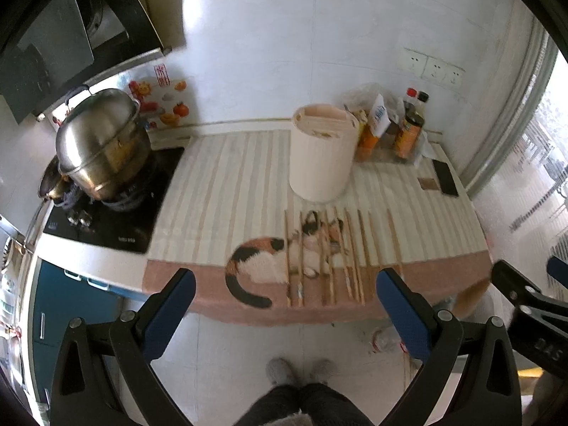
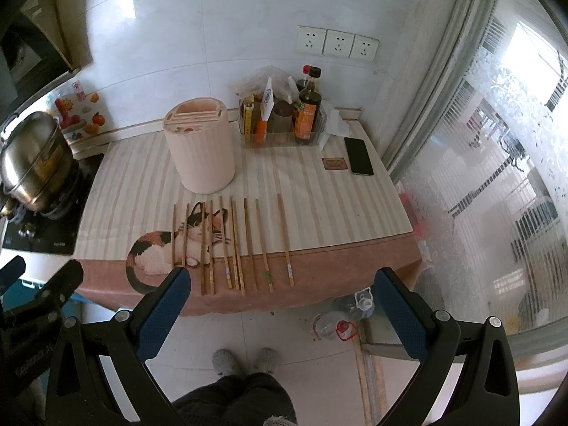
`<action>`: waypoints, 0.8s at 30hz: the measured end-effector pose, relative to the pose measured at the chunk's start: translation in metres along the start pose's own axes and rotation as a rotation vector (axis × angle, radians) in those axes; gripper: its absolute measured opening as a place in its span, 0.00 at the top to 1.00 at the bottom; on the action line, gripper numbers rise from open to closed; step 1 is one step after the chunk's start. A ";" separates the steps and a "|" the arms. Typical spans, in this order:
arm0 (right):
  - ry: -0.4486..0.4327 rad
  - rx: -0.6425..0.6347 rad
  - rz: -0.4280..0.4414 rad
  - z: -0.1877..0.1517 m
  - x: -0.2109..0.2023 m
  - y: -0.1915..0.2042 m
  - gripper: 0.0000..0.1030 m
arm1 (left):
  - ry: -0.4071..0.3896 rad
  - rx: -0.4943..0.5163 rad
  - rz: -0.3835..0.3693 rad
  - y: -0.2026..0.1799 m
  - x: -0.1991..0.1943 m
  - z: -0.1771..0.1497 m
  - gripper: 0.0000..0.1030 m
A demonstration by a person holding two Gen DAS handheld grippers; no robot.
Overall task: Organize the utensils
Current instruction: 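Lower the left tool onto one chopstick and close it while the right tool grasps another chopstick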
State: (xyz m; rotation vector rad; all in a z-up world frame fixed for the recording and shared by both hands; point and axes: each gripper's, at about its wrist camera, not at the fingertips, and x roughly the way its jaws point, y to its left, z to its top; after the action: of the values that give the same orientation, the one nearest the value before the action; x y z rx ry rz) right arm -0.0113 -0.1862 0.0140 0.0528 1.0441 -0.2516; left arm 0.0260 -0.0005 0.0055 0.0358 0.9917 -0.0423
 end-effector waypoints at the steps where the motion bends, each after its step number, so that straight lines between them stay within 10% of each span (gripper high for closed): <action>1: -0.008 0.015 0.002 0.001 0.002 0.000 0.00 | -0.022 -0.003 0.002 0.003 0.008 0.005 0.00; 11: -0.006 0.142 -0.056 0.015 0.084 -0.020 0.00 | -0.014 0.019 0.073 0.021 0.114 0.032 0.00; 24: 0.317 0.124 0.021 0.030 0.298 -0.061 0.40 | 0.411 -0.073 0.096 0.029 0.317 0.008 0.15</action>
State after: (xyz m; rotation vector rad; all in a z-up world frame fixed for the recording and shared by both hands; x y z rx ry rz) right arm 0.1425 -0.3041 -0.2226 0.2214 1.3415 -0.2950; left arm 0.2071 0.0216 -0.2554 0.0251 1.4008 0.0931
